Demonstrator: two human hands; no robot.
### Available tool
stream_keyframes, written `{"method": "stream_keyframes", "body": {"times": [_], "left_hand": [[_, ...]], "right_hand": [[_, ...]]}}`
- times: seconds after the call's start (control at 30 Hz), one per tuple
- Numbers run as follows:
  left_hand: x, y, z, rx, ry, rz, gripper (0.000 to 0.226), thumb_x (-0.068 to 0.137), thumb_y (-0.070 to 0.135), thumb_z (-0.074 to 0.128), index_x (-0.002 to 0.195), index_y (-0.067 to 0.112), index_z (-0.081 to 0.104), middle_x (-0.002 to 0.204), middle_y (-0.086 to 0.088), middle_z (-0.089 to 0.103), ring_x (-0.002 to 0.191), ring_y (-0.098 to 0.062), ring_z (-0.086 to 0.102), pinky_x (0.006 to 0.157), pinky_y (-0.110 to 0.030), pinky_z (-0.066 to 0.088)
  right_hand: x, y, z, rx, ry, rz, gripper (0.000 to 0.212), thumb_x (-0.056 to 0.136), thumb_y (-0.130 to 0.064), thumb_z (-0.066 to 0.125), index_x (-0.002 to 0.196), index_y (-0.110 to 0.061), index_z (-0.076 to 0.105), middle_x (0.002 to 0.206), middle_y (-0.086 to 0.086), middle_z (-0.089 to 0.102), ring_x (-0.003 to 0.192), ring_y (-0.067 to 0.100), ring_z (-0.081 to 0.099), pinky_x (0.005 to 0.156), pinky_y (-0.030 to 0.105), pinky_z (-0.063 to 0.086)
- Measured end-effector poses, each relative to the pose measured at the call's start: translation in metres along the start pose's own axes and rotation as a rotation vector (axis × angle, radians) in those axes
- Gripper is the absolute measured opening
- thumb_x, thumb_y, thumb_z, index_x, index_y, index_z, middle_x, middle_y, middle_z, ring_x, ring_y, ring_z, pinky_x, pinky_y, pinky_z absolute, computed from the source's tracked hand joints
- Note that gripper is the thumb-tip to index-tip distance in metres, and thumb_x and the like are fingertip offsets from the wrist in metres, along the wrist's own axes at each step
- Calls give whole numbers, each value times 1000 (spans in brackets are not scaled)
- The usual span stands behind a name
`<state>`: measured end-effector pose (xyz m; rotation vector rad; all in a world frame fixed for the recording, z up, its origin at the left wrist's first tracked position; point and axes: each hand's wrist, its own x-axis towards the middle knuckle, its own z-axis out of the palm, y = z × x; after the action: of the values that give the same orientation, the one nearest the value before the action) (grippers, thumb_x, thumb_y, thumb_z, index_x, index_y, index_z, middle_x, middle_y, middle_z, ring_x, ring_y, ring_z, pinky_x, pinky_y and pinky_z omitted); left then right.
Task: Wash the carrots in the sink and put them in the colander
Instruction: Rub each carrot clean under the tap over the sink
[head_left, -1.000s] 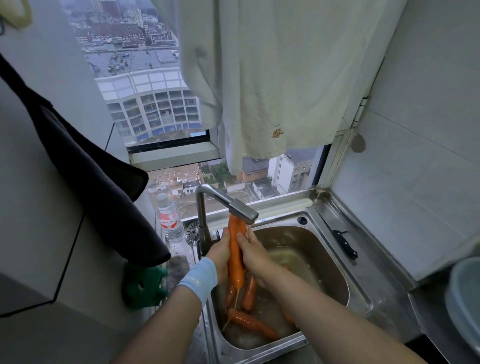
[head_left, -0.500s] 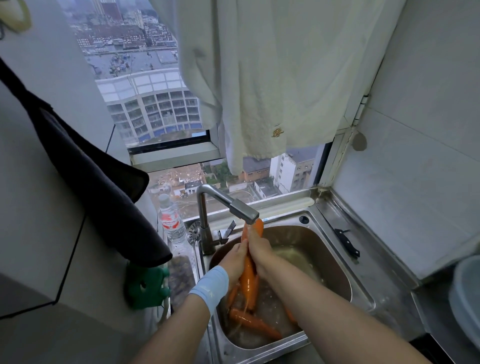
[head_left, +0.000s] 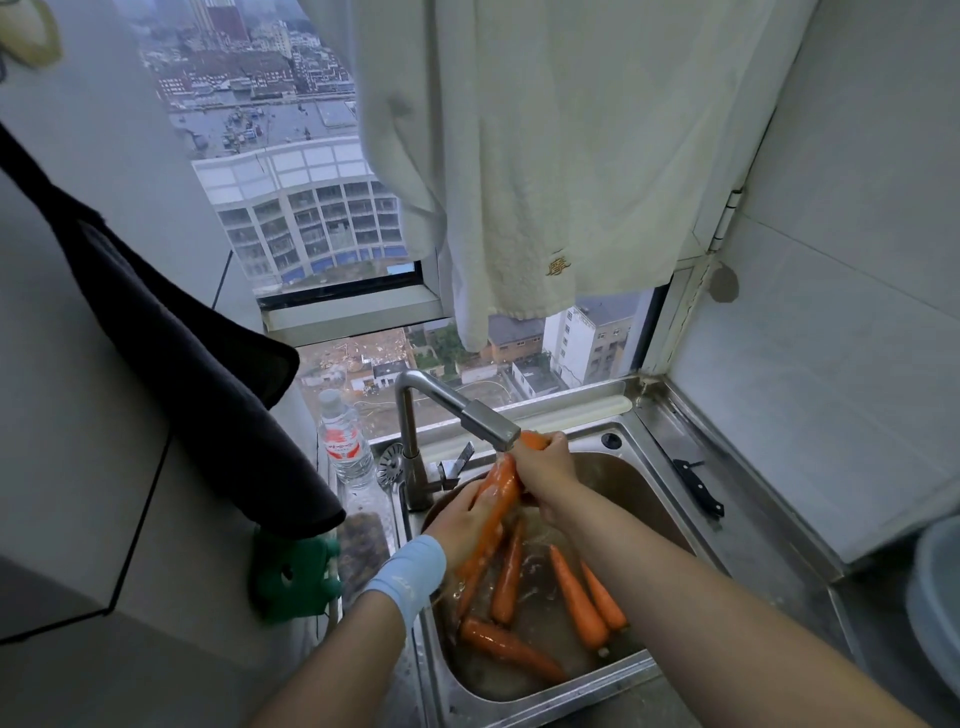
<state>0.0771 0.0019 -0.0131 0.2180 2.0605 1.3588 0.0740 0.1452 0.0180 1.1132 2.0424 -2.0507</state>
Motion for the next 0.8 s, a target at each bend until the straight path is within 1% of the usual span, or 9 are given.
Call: {"method": "stream_keyframes", "body": {"times": [0.07,0.17,0.27,0.37,0.47,0.57,0.63,0.7,0.8], "left_hand": [[3,4,1,47,72,-55,64,88,81,32,121,37,63,116,3,70,106,-20,65,103,-46,46],[6,6,0,155,134,-101,61,97,70,26,125,29,61,119,-3,66,108,-23,61,104,-44,43],[6,12,1,292,75,-97,53,101,62,29,114,24,64,104,-2,67,96,-22,62,96,-40,48],[11,14,5,271,53,-79,44,102,51,42,116,17,66,98,-8,70,82,-17,60,82,-34,52],[9,16,-5,285,-5,-84,45,97,58,47,123,24,63,108,0,68,98,-17,64,97,-39,51],[3,18,-20,355,-66,-15,34,100,49,48,126,31,62,105,3,65,91,-12,61,89,-32,48],[-1,17,-26,421,-93,-19,34,103,45,45,131,33,59,96,7,62,80,-10,56,86,-32,46],[-3,18,-28,525,-82,-33,38,103,48,42,133,33,59,101,6,63,85,-12,58,88,-33,46],[-1,19,-33,557,23,-40,38,101,50,47,126,29,65,102,5,65,87,-12,60,87,-31,46]], "right_hand": [[2,1,-6,-129,20,-43,49,86,-64,58,109,-22,48,107,8,65,100,28,65,95,51,55],[6,6,-16,-426,-27,-231,26,106,-46,35,121,-27,46,122,9,60,112,28,59,104,52,49],[9,8,-28,-847,-172,-564,47,96,-12,40,141,-23,50,143,8,51,132,28,47,115,48,36],[-3,1,-36,-1225,-447,-659,57,83,-30,45,138,-30,56,137,0,58,135,24,44,120,56,18],[-4,2,-41,-1576,-491,-740,73,81,-42,58,150,-34,36,144,2,50,139,26,37,120,64,13],[-1,6,-51,-1520,-416,-737,65,86,-30,70,143,-30,39,139,0,53,131,24,47,116,54,30],[3,11,-59,-1385,-391,-667,49,87,-25,70,127,-30,43,118,-1,57,108,22,55,105,48,41],[7,16,-64,-1312,-411,-616,42,85,-26,72,112,-33,40,103,-7,51,93,18,53,90,38,44],[10,16,-64,-1120,-472,-497,40,80,-29,78,105,-36,47,106,-10,51,95,15,57,84,33,48]]}}
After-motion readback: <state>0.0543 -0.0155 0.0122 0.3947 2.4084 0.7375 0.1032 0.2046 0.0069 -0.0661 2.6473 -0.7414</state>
